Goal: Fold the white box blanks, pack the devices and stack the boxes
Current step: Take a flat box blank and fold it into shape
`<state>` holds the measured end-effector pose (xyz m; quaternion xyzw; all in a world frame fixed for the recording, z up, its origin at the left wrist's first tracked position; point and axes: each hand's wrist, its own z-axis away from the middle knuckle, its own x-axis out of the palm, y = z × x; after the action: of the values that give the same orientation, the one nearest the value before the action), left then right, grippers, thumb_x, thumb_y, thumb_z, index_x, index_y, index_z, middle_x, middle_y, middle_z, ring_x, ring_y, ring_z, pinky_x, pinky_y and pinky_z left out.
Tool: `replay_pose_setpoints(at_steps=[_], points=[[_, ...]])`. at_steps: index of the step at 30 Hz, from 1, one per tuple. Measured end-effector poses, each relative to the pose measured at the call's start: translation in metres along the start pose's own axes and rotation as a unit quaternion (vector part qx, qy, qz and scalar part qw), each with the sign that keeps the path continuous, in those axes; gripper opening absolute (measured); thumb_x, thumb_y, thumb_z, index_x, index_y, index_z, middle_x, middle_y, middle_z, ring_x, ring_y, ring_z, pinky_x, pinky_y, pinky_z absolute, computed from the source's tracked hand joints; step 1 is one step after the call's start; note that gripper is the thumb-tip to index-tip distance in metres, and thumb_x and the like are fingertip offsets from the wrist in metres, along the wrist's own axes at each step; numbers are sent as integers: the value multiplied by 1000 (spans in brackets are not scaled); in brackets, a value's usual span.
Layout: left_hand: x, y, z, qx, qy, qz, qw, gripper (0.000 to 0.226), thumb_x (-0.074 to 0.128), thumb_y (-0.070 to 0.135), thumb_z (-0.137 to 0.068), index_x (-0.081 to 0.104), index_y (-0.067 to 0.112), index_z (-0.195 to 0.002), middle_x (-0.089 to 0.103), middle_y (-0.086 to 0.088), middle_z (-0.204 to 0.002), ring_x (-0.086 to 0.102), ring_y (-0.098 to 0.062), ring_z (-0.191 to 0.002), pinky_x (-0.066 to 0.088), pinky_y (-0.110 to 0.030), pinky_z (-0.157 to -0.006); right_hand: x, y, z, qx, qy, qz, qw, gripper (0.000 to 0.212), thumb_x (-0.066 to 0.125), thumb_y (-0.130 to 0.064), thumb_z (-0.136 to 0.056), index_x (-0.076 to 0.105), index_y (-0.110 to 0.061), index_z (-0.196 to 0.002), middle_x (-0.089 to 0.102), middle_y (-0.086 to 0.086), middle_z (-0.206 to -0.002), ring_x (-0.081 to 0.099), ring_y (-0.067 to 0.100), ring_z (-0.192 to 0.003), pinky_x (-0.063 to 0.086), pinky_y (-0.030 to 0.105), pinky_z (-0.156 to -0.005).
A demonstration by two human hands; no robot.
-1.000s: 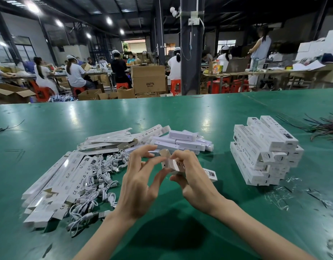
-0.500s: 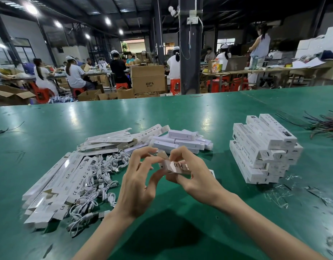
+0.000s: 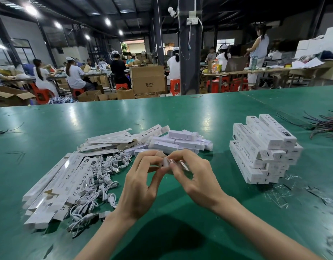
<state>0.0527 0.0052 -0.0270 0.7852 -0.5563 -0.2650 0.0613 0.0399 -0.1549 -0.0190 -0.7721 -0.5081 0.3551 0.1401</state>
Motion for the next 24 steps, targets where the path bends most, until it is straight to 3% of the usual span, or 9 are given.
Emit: replay_pose_setpoints(at_steps=[3,7,11,15,18,20,22,24], points=[[2,1,0,1,24,11,1000,12,66,5,-85,65,-2,-95,61,1,-105,63,-6,-100,54,-19,-80,3,-2,0,25,5,-52,998,14,52,-16,-94,61,-9,-103,66,-1,-96,64,16,-89,53,37,-80],[4,1,1,19,41,-16,999,7,69,6,-85,71,0,-88,65,-6,-99,65,-8,-95,54,-22,-80,3,-7,0,62,4,-131,989,13,48,-15,-95,55,-20,-105,63,-7,-96,62,14,-88,54,34,-81],[4,-1,4,9,-14,-30,999,20,62,22,-90,70,4,-86,58,-5,-106,57,0,-98,46,-15,-84,3,-8,-1,76,3,-166,983,14,50,-16,-94,56,-21,-105,62,-11,-94,60,10,-86,52,31,-80],[6,-4,7,2,-69,-6,998,26,63,32,-90,63,15,-110,52,-3,-119,55,-5,-102,56,-31,-74,2,-11,-2,61,12,-173,983,17,50,-17,-93,55,-29,-105,61,-13,-93,60,12,-83,50,29,-80],[9,-4,8,-14,-39,36,999,52,68,31,-85,41,25,-129,49,5,-128,59,-8,-106,57,-28,-75,0,-15,-3,63,33,-204,976,22,47,-18,-95,52,-36,-108,58,-10,-91,56,17,-78,51,33,-74],[10,-5,9,-44,-33,49,997,66,71,33,-82,29,31,-134,50,7,-130,62,-11,-104,57,-29,-77,-3,-17,-6,52,68,-216,973,29,45,-18,-96,49,-43,-109,57,-4,-93,55,11,-80,47,23,-73],[11,-6,9,-68,-64,39,995,72,73,34,-81,26,27,-136,56,4,-127,61,-10,-107,56,-30,-82,-5,-19,-8,31,95,-221,970,34,44,-16,-96,46,-46,-111,56,-8,-93,56,9,-85,45,19,-79],[12,-4,11,-100,-103,53,988,68,71,33,-81,29,30,-135,60,14,-121,60,-3,-109,52,-22,-88,-2,-25,-8,15,101,-236,966,37,44,-13,-97,44,-45,-114,55,-13,-93,57,8,-86,46,18,-80]])
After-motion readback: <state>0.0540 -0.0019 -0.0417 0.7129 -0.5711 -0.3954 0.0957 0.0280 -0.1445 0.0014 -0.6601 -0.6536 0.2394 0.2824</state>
